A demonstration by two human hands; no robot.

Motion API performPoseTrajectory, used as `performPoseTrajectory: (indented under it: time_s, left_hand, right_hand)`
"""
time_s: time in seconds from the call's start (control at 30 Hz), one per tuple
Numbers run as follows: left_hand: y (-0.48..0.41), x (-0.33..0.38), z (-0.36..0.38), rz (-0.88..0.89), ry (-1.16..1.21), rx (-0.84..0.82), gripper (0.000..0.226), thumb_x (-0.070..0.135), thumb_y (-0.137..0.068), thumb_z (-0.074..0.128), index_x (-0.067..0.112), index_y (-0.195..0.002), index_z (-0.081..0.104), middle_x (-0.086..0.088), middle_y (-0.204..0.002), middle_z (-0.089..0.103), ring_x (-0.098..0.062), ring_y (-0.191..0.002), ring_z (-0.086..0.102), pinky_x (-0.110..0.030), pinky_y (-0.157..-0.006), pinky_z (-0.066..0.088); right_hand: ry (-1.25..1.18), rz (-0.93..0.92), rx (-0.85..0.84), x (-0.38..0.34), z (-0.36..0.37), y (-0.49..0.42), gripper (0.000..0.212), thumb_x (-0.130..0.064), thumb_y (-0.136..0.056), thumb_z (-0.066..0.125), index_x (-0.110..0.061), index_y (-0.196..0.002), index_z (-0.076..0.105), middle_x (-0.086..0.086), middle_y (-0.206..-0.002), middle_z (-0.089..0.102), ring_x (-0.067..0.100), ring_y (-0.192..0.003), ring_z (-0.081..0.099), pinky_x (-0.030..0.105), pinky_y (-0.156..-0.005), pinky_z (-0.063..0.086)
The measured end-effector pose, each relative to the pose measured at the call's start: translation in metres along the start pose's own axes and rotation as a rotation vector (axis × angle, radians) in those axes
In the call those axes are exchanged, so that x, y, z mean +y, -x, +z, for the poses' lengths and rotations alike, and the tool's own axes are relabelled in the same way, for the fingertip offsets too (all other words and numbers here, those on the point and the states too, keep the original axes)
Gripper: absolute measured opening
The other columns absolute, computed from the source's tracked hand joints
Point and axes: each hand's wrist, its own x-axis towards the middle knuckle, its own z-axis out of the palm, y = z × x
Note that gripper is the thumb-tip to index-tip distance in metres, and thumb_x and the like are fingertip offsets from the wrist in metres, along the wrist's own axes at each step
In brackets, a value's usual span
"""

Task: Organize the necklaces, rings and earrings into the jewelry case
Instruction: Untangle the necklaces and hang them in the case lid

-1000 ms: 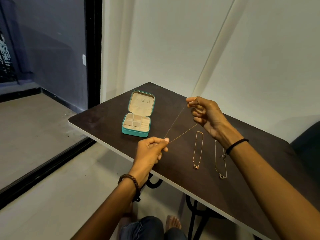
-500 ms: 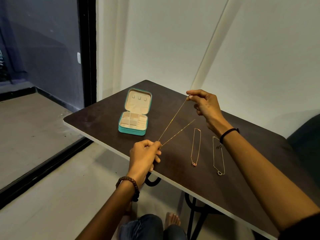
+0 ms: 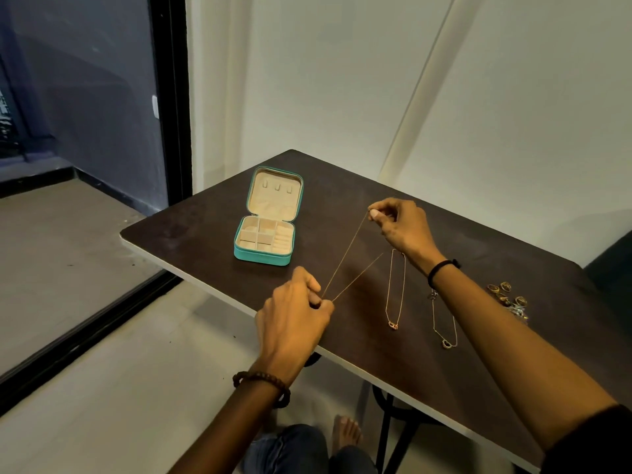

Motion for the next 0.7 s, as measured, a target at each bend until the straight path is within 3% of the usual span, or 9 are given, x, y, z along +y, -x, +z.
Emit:
performPoseTrajectory:
  time_s: [0.1,0.23,0.47,0.7]
  left_hand:
    - [0.003,-0.001,-0.001,0.136,-0.094,-0.010,0.017,0.033,-0.095,0.063,0.032,-0.106,0.050,0.011,-0.096,0.060,-0.006,-0.086,0.057,-0.022,-0.068,0.041]
    - [0.000,-0.005,-0.004,0.241,-0.237,-0.090,0.025,0.037,-0.102,0.050,0.037,-0.126,0.055,0.010,-0.116,0.052,-0.008,-0.098,0.058,-0.025,-0.078,0.045]
    - [-0.001,-0.010,-0.003,0.338,-0.417,-0.112,0.039,0.050,-0.104,0.035,0.035,-0.137,0.050,0.011,-0.124,0.044,-0.005,-0.092,0.052,-0.021,-0.070,0.037]
    - [-0.003,-0.017,-0.001,0.333,-0.437,-0.128,0.042,0.065,-0.096,0.037,0.041,-0.129,0.047,0.012,-0.120,0.040,-0.002,-0.091,0.045,-0.023,-0.070,0.041]
  right_hand:
    - [0.018,0.023,-0.028,0.006,0.010,0.000,0.013,-0.018,-0.098,0.065,-0.011,-0.102,0.075,-0.004,-0.093,0.069,-0.002,-0.080,0.059,0.006,-0.066,0.044]
    - [0.041,0.021,-0.068,0.012,0.022,-0.002,0.012,-0.016,-0.097,0.066,-0.008,-0.101,0.075,-0.001,-0.094,0.069,0.009,-0.085,0.061,0.021,-0.075,0.049]
    - [0.066,0.064,-0.145,0.023,0.035,-0.008,0.014,-0.022,-0.098,0.065,-0.011,-0.101,0.073,0.001,-0.099,0.068,0.013,-0.091,0.059,0.026,-0.078,0.044]
    - [0.109,0.095,-0.165,0.030,0.045,-0.015,0.011,-0.025,-0.098,0.066,-0.016,-0.099,0.073,-0.001,-0.099,0.068,0.014,-0.094,0.060,0.031,-0.082,0.050]
